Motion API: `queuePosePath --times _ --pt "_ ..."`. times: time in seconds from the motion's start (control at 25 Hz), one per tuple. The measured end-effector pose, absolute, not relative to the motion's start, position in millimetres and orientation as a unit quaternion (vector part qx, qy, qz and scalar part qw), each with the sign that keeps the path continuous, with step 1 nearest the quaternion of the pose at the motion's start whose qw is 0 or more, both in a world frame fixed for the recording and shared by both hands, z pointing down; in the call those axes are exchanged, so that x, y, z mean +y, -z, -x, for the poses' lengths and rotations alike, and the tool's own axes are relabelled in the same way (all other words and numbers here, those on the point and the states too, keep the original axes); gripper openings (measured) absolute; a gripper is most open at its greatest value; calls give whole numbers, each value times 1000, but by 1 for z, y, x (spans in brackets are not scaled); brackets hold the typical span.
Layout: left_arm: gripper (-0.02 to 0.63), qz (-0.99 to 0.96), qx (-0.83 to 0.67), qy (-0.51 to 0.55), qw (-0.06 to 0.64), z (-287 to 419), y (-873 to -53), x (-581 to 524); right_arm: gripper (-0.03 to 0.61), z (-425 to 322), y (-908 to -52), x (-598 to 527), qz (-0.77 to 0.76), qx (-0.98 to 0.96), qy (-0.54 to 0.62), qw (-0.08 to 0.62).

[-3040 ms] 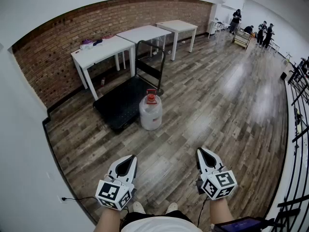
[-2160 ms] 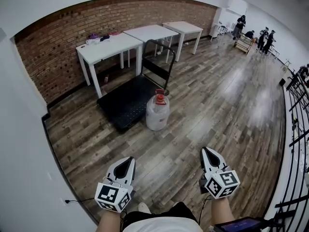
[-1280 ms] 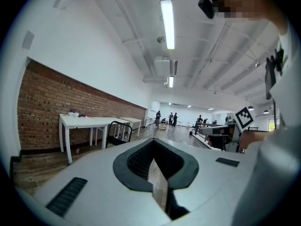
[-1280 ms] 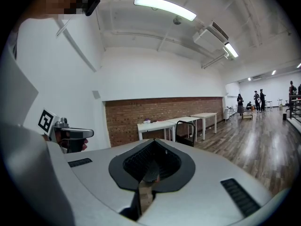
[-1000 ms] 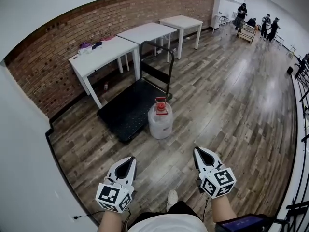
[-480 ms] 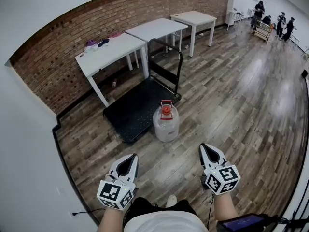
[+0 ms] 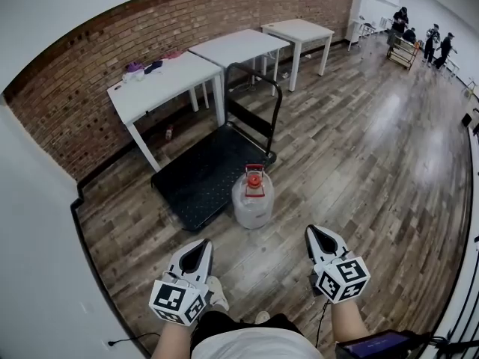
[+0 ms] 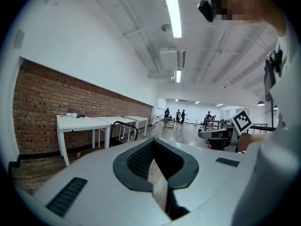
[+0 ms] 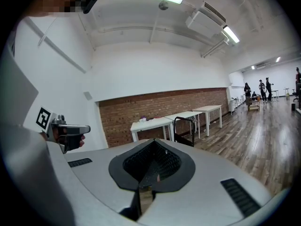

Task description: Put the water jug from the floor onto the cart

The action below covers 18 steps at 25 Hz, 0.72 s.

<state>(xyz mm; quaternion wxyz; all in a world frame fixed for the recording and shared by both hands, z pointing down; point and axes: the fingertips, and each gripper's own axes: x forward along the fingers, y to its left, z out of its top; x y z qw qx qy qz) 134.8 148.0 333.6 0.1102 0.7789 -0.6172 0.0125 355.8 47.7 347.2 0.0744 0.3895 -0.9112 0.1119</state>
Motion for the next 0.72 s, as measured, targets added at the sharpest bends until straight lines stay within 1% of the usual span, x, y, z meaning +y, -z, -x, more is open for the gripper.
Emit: queuePosePath --times 0.24,0.72 --pt "-2 -796 -595 -9 111 -94 -331 102 2 -312 -338 12 -409 -903 -107 77" --pt "-2 -816 -566 -9 120 18 -339 31 2 -209 -327 -36 -448 -885 -100 78"
